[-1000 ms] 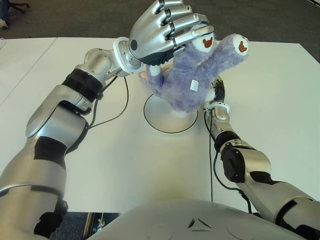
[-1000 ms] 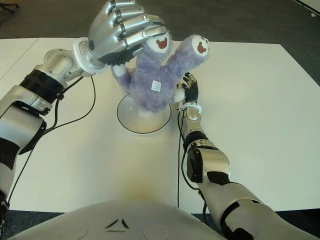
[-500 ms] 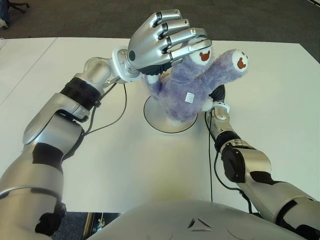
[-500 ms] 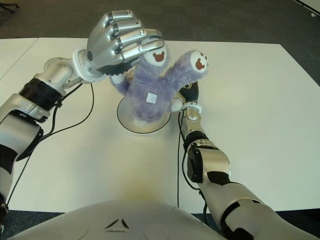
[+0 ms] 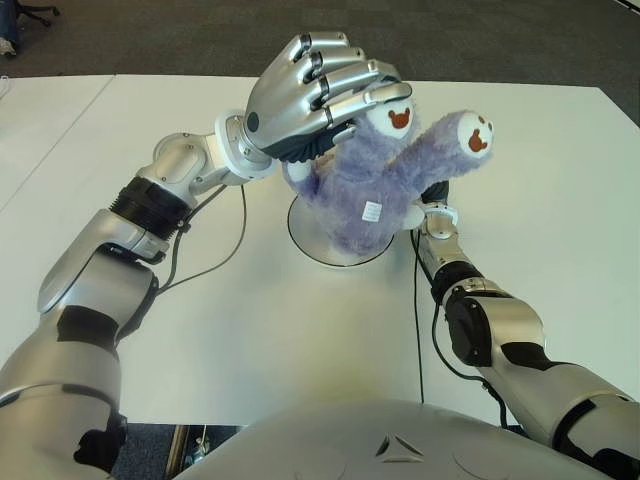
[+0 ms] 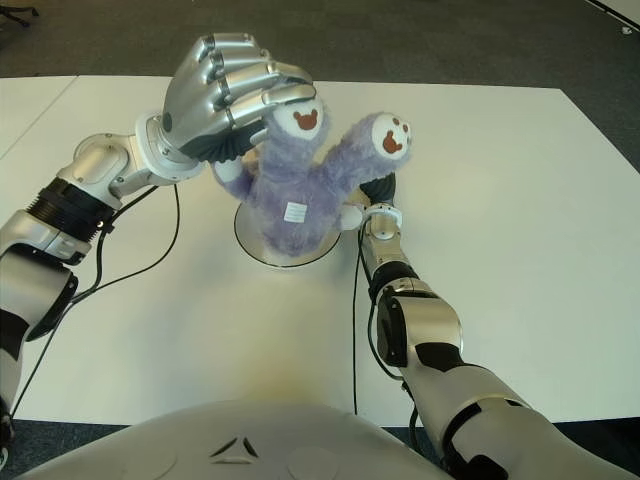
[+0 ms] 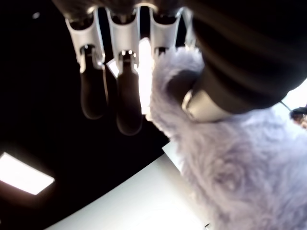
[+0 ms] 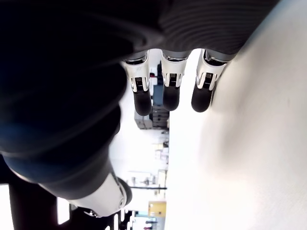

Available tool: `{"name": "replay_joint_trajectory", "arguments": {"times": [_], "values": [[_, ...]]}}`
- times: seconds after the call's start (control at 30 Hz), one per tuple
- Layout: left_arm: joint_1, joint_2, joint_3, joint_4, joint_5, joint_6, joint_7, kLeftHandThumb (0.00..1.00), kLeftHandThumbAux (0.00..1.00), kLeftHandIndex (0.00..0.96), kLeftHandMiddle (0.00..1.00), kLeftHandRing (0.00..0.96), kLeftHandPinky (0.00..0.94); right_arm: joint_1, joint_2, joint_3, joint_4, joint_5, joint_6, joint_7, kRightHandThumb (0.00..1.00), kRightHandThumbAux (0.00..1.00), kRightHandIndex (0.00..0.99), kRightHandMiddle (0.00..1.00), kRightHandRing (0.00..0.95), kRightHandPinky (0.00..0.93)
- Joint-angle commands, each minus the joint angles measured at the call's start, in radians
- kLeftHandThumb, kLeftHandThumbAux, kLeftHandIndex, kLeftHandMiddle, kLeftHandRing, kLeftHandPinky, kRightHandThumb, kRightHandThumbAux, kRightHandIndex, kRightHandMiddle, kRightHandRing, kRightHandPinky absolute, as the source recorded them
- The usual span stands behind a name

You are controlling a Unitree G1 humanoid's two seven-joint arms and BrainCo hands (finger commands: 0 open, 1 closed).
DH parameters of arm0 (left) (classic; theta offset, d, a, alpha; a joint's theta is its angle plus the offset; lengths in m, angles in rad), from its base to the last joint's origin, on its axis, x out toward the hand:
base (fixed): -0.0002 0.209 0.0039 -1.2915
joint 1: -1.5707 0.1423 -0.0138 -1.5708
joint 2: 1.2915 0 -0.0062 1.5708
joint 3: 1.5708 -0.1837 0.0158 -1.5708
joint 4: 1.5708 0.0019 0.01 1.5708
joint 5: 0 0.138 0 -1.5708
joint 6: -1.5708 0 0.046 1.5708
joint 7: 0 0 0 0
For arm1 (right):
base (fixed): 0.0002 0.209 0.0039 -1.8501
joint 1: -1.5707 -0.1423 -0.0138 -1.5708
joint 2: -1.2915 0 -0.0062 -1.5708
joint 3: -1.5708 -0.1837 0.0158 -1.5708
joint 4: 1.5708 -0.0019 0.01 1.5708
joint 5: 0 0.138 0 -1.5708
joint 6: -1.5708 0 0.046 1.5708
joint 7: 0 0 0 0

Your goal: Put the doll into the plate.

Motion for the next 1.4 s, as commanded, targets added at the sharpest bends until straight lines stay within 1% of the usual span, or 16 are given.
{"name": "replay_joint_trajectory", "arguments": {"times": [0.03, 0.13, 0.2, 0.3, 0.37, 0.73, 0.83, 0.9, 0.93, 0.97, 1.0, 1.07, 1.1, 1.13, 1.3, 1.4], "values": [[0.058, -0.004, 0.017, -0.016, 0.054, 0.035, 0.007, 0.702, 0.707, 0.436, 0.749, 0.751, 0.733, 0.165, 0.02, 0.007, 0.117, -0.01, 0.161, -0.004, 0.353, 0.896, 0.216, 0.112, 0.089, 0.101], [0.063, -0.01, 0.013, -0.011, 0.1, 0.075, 0.042, 0.702, 0.706, 0.436, 0.736, 0.742, 0.714, 0.166, 0.019, 0.006, 0.117, -0.007, 0.161, 0.0, 0.363, 0.893, 0.218, 0.112, 0.089, 0.1], [0.068, -0.013, 0.009, -0.016, 0.153, 0.142, 0.055, 0.702, 0.705, 0.435, 0.722, 0.73, 0.707, 0.166, 0.018, 0.0, 0.116, 0.0, 0.16, 0.011, 0.377, 0.89, 0.223, 0.112, 0.087, 0.097], [0.071, -0.012, 0.007, -0.021, 0.181, 0.179, 0.051, 0.701, 0.703, 0.433, 0.713, 0.727, 0.747, 0.165, 0.018, -0.003, 0.116, 0.005, 0.159, 0.019, 0.393, 0.887, 0.231, 0.113, 0.086, 0.102], [0.064, -0.007, -0.002, -0.022, 0.194, 0.191, 0.01, 0.702, 0.701, 0.433, 0.724, 0.743, 0.774, 0.166, 0.017, -0.007, 0.116, 0.009, 0.157, 0.024, 0.399, 0.887, 0.229, 0.124, 0.098, 0.123], [0.068, 0.001, 0.007, -0.042, 0.143, 0.186, -0.182, 0.692, 0.702, 0.433, 0.726, 0.743, 0.762, 0.166, 0.017, -0.016, 0.115, 0.015, 0.153, 0.018, 0.455, 0.857, 0.199, 0.16, 0.153, 0.18], [0.077, -0.005, 0.018, -0.043, 0.114, 0.183, -0.23, 0.686, 0.704, 0.432, 0.706, 0.721, 0.727, 0.163, 0.018, -0.011, 0.116, 0.009, 0.165, 0.001, 0.444, 0.853, 0.183, 0.162, 0.158, 0.171], [0.082, -0.007, 0.024, -0.044, 0.094, 0.175, -0.258, 0.682, 0.708, 0.426, 0.678, 0.696, 0.705, 0.161, 0.019, -0.008, 0.116, 0.006, 0.173, -0.009, 0.428, 0.851, 0.182, 0.153, 0.143, 0.132], [0.084, -0.008, 0.026, -0.044, 0.088, 0.172, -0.267, 0.678, 0.711, 0.419, 0.546, 0.577, 0.608, 0.16, 0.019, -0.007, 0.116, 0.005, 0.175, -0.011, 0.425, 0.851, 0.186, 0.15, 0.138, 0.126], [0.082, -0.006, 0.026, -0.043, 0.08, 0.162, -0.278, 0.677, 0.712, 0.417, 0.512, 0.547, 0.582, 0.159, 0.02, -0.007, 0.116, 0.005, 0.177, -0.013, 0.424, 0.852, 0.186, 0.149, 0.136, 0.125], [0.082, -0.005, 0.027, -0.042, 0.074, 0.154, -0.288, 0.302, 0.622, 0.286, 0.361, 0.363, 0.381, 0.158, 0.02, -0.007, 0.116, 0.005, 0.178, -0.014, 0.424, 0.853, 0.192, 0.144, 0.124, 0.105], [0.08, -0.003, 0.027, -0.042, 0.065, 0.144, -0.303, 0.183, 0.598, 0.246, 0.316, 0.307, 0.32, 0.157, 0.021, -0.007, 0.116, 0.005, 0.179, -0.016, 0.424, 0.853, 0.194, 0.143, 0.12, 0.1], [0.075, 0.005, 0.022, -0.046, 0.074, 0.14, -0.315, 0.16, 0.583, 0.211, 0.276, 0.244, 0.236, 0.157, 0.021, -0.007, 0.116, 0.006, 0.179, -0.013, 0.424, 0.854, 0.196, 0.14, 0.114, 0.089], [0.071, 0.011, 0.019, -0.05, 0.081, 0.138, -0.324, 0.108, 0.545, 0.146, 0.227, 0.184, 0.113, 0.157, 0.021, -0.008, 0.116, 0.007, 0.179, -0.012, 0.426, 0.856, 0.2, 0.135, 0.102, 0.087], [0.054, 0.033, 0.009, -0.058, 0.135, 0.146, -0.328, 0.037, 0.508, 0.071, 0.151, 0.111, 0.021, 0.158, 0.02, -0.01, 0.115, 0.01, 0.173, -0.002, 0.429, 0.858, 0.198, 0.129, 0.098, 0.1], [0.049, 0.038, 0.007, -0.059, 0.158, 0.155, -0.326, 0.007, 0.497, 0.042, 0.122, 0.087, 0.002, 0.158, 0.019, -0.01, 0.115, 0.01, 0.17, 0.003, 0.425, 0.859, 0.197, 0.127, 0.097, 0.101]]}}
